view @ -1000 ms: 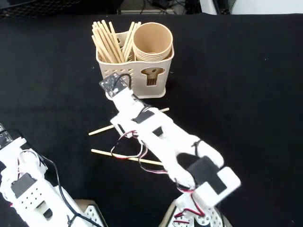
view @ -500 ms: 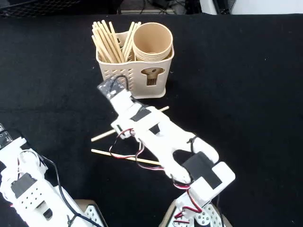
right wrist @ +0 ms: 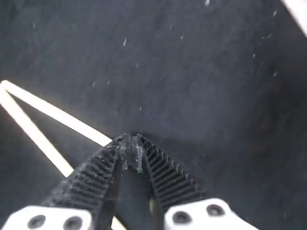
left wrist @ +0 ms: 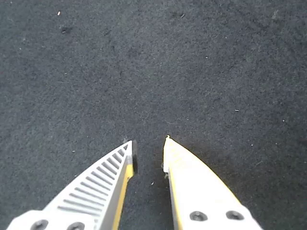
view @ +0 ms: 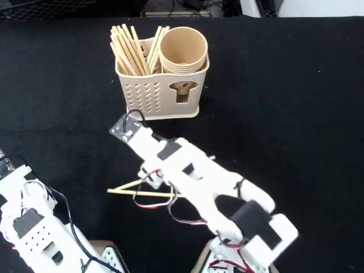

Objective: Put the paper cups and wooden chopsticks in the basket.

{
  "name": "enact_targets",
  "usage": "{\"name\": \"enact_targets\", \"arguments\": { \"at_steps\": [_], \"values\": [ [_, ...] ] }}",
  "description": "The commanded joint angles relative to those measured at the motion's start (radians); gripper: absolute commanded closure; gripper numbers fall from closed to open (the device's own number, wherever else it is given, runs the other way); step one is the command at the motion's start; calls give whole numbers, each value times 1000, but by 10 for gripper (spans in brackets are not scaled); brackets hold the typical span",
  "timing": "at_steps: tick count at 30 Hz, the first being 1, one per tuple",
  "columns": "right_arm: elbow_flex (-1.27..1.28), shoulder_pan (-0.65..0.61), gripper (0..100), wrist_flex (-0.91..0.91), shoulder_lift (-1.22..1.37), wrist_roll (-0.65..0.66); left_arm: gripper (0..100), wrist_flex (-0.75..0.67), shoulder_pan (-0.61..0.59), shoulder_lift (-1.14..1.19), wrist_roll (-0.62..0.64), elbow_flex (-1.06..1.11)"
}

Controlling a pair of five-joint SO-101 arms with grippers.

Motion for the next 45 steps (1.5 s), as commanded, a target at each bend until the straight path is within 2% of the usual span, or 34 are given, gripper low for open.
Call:
{"name": "enact_targets", "arguments": {
  "at_steps": [1,10,12,16,18,23,30,38,45],
  "values": [
    [65,-15,985,11,-94,83,880,-11,12,-12,2,-28],
    [266,-15,977,34,-449,302,880,-11,12,-12,2,-28],
    [295,-15,918,94,-539,324,880,-11,12,-12,2,-28],
    [318,-14,736,276,-676,354,880,-12,12,-12,2,-30],
    [320,-15,706,347,-710,371,880,-12,12,-12,2,-30],
    [326,-32,701,385,-680,399,880,-12,12,-12,2,-30],
    [364,-199,701,301,-567,315,880,-12,12,-12,2,-28],
    [361,-190,701,196,-530,328,880,-12,12,-12,2,-28],
    [366,-17,705,157,-527,529,880,-12,12,-12,2,-27]
  ]
}}
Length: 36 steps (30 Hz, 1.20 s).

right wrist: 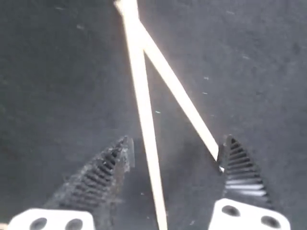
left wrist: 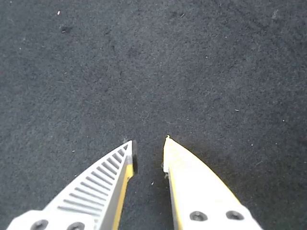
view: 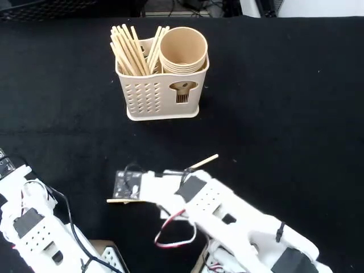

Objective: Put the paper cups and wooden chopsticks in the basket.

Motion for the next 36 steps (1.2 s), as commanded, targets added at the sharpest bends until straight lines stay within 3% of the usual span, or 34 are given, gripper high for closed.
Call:
{"name": "enact_targets", "arguments": {
  "at_steps": [1,4,14,21,29,33,36],
  "values": [
    [-2,92,705,-15,1,95,880,-12,12,-12,2,-27],
    [22,121,705,-23,1,150,880,-12,12,-12,2,-27],
    [38,121,717,3,1,161,880,-12,12,-12,2,-27],
    [31,124,987,40,-5,253,880,-12,12,-12,2,-27],
    [-4,124,957,40,-5,196,880,-12,12,-12,2,-27],
    [-16,123,885,34,-1,158,880,-12,12,-12,2,-27],
    [-10,123,900,37,1,160,880,-12,12,-12,2,-27]
  ]
}}
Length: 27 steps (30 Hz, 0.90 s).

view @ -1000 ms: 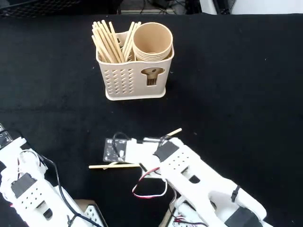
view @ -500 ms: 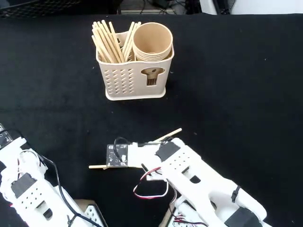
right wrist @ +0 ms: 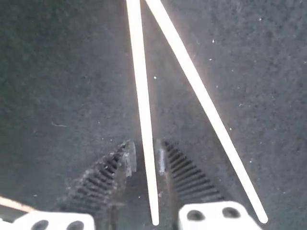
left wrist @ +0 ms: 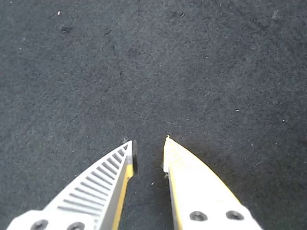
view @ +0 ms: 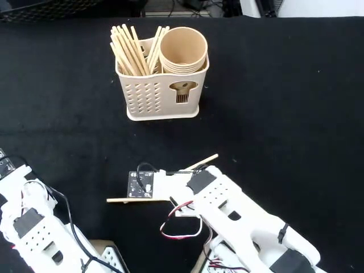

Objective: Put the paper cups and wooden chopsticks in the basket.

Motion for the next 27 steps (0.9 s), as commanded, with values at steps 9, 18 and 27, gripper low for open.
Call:
{"name": "enact_targets", "arguments": {
  "at_steps": [9,18,27],
  "values": [
    [12,8,844,2,1,-14,880,-12,12,-12,2,-28],
    [79,11,874,2,1,6,880,-12,12,-12,2,-28],
    [45,12,977,-3,-4,8,880,-12,12,-12,2,-27]
  ]
}}
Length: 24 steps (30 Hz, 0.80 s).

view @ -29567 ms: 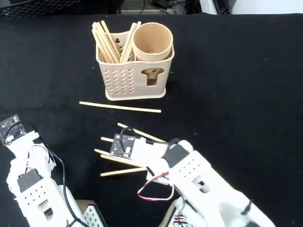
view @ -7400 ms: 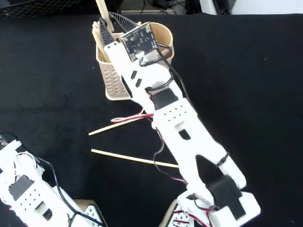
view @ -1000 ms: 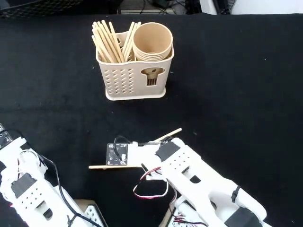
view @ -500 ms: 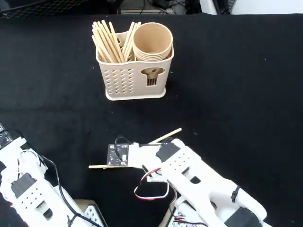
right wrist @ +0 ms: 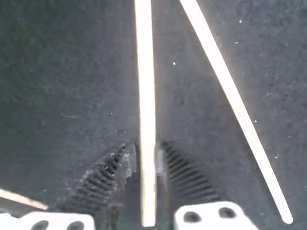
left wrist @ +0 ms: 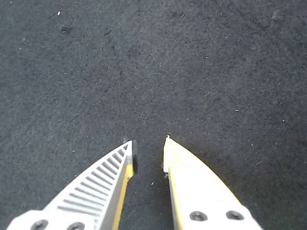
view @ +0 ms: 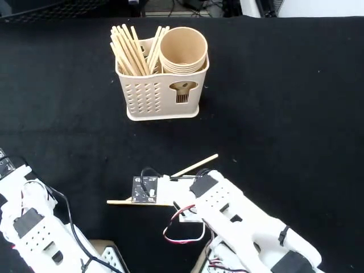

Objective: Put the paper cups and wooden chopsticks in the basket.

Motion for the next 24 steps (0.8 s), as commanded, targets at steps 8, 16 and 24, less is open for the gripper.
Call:
{"name": "enact_targets", "arguments": {
  "at_steps": [8,16,24],
  "values": [
    [-148,17,985,115,7,121,880,-12,12,-12,2,-27],
    [-193,209,985,12,8,262,880,-12,10,-12,2,-27],
    [-191,265,983,-46,16,262,880,-12,10,-12,2,-27]
  ]
}}
